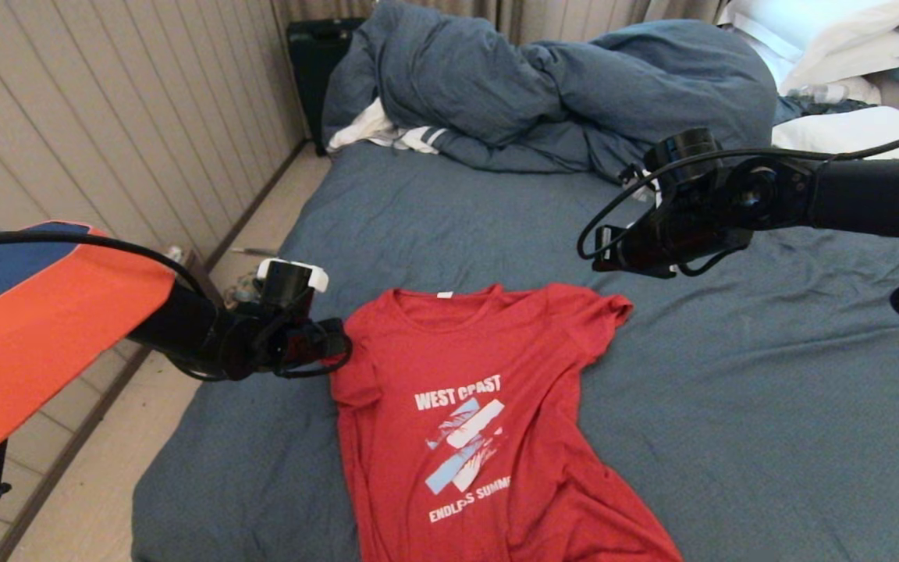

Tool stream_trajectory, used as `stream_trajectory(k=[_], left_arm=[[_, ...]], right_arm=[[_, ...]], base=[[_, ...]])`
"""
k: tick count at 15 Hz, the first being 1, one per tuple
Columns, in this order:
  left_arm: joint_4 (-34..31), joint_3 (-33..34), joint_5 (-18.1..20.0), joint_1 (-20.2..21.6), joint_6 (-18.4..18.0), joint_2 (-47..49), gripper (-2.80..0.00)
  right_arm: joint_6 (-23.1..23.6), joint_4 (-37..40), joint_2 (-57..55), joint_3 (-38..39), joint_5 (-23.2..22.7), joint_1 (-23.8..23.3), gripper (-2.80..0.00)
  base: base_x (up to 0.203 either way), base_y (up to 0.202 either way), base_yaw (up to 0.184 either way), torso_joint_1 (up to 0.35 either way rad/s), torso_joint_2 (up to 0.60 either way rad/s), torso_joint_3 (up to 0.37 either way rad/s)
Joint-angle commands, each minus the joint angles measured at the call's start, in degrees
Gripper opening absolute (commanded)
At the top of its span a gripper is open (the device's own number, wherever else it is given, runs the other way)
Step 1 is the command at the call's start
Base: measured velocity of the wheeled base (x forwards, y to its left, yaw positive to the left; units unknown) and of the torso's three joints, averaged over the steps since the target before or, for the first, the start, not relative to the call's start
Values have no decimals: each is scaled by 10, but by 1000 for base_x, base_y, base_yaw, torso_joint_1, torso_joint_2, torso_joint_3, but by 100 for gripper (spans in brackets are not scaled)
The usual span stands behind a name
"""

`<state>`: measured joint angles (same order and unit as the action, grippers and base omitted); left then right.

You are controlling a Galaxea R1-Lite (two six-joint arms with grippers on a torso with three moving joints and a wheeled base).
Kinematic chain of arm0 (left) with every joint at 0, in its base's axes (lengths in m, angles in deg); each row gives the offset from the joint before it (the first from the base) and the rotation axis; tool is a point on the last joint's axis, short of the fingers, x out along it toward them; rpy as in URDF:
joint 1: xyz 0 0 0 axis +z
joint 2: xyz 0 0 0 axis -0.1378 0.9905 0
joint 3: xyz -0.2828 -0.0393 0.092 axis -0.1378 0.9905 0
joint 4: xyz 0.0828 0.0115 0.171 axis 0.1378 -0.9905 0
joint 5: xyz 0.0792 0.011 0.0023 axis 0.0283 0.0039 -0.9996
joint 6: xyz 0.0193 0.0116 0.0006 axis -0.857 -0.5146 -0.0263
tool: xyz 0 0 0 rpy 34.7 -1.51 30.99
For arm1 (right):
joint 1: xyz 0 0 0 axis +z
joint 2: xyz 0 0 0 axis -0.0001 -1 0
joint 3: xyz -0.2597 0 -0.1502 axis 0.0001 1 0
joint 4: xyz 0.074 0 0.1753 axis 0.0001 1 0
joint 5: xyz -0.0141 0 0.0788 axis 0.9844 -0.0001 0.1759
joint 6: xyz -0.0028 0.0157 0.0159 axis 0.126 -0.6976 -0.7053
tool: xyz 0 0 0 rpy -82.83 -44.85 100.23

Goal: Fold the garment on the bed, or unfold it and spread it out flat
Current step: Unford the red T-shirt

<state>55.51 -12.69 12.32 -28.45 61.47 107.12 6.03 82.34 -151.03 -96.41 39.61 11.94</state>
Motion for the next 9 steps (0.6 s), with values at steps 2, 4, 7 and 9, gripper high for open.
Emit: stream_trajectory(k=[2,4,7,9], left_arm=[[1,-5,-2,-1,3,-3,-280],[2,-11,-19,-1,2,-5,0],[2,-13,-32,-6,4,-20,0],[2,-29,-33,-8,3,-2,0]], right_arm=[[-1,1,0,0,0,0,-280],[-1,1,0,1,0,1,-280],[-1,1,-1,1,0,1,-280],[-1,1,-2,1,0,3,-280]], base=[[0,0,0,0,0,0],[0,0,0,0,0,0],[0,0,0,0,0,0],[0,0,0,0,0,0]])
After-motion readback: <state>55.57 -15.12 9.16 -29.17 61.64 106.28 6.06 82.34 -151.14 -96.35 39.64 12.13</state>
